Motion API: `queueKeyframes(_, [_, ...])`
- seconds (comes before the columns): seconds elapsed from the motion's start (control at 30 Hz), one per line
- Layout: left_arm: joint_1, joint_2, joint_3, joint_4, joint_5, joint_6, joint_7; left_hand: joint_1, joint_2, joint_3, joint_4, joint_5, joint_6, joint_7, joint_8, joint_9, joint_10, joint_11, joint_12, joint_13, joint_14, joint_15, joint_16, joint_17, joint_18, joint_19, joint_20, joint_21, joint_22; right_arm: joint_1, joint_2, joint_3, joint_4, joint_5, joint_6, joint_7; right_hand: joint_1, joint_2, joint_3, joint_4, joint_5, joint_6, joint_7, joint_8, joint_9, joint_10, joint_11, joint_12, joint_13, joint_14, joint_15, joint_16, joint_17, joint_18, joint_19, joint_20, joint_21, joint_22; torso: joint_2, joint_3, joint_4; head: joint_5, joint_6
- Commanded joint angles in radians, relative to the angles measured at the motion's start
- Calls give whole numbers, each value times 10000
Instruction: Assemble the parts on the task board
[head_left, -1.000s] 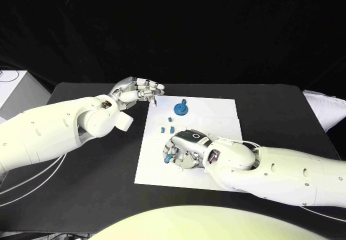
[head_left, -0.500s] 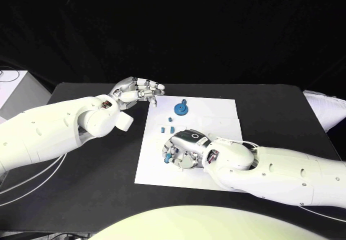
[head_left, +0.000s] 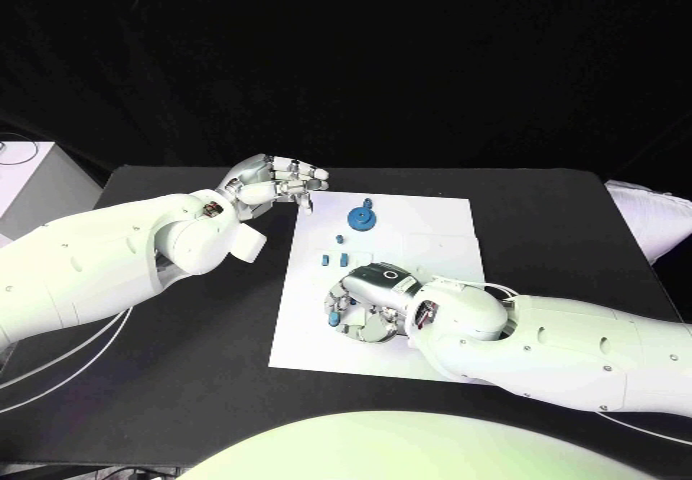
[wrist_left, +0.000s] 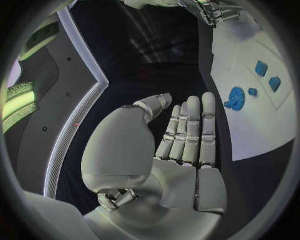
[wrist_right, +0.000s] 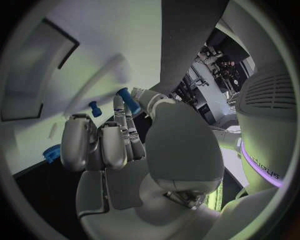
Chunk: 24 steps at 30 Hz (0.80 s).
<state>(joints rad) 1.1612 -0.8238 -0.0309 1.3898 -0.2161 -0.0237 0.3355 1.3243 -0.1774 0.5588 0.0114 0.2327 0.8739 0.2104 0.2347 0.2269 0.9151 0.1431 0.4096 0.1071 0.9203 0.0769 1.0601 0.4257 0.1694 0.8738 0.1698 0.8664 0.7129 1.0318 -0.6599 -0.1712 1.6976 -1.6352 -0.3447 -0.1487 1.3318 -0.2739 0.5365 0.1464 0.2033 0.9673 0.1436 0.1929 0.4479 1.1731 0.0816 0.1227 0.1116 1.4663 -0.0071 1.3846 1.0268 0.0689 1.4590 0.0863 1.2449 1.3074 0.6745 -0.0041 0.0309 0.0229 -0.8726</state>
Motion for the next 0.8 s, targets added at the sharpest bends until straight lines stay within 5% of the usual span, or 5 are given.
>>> queueKeyframes(0.03, [0,14,6,12,64,136,37,-9,72,10,49,35,-101,3,36,-12,18,62,-67,-12,52,15,-37,-10,141,73,20,58,15,-7,-8,-1,38,72,-36,173,-12,-66,-77,1,-28,-101,4,-60,-12,-64,-3,2,2,22,38,-46,-16,26,-24,62,-33,280,8,-1,-4,4,0])
queueKeyframes(0.53, [0,5,6,5,66,138,6,-8,87,18,57,37,-102,2,39,-13,18,61,-67,-13,52,14,-38,-10,142,73,20,57,15,-12,-92,-4,117,66,-951,-37,33,-88,-349,-81,-47,-386,109,-322,-151,-501,82,93,-9,-65,121,-142,-248,134,-223,125,-588,-84,0,6,-4,-20,0])
queueKeyframes(0.6, [0,7,6,2,66,141,2,-8,87,18,57,37,-102,2,39,-13,18,61,-67,-13,52,14,-38,-10,142,73,20,57,15,-12,-93,-4,118,81,-1094,-57,118,-38,-790,-164,-33,-826,232,-591,-267,-1165,198,66,-78,-550,222,-665,-1376,377,-797,225,-1920,-975,-1,8,-7,-26,0])
queueKeyframes(0.63, [0,9,6,1,66,144,1,-8,87,18,57,37,-102,2,39,-13,18,61,-67,-13,52,14,-38,-10,142,73,20,57,15,-12,-96,-4,122,99,-1176,-57,411,224,-1681,-140,23,-1044,237,-714,-317,-1865,283,207,-132,-1113,297,-1170,-2485,573,-1321,327,-3072,-1723,-3,10,-9,-19,0])
queueKeyframes(0.8, [-2,18,6,-10,66,155,-5,3,103,32,60,38,-108,1,43,-17,16,59,-69,-16,51,11,-40,-10,144,72,19,57,16,-9,-218,-1,210,189,-1377,-14,1515,701,-3808,635,120,-1402,176,-951,-439,-2958,400,1260,-66,-1781,428,-1416,-3555,765,-1774,455,-4389,-2547,-3,13,-4,-55,0])
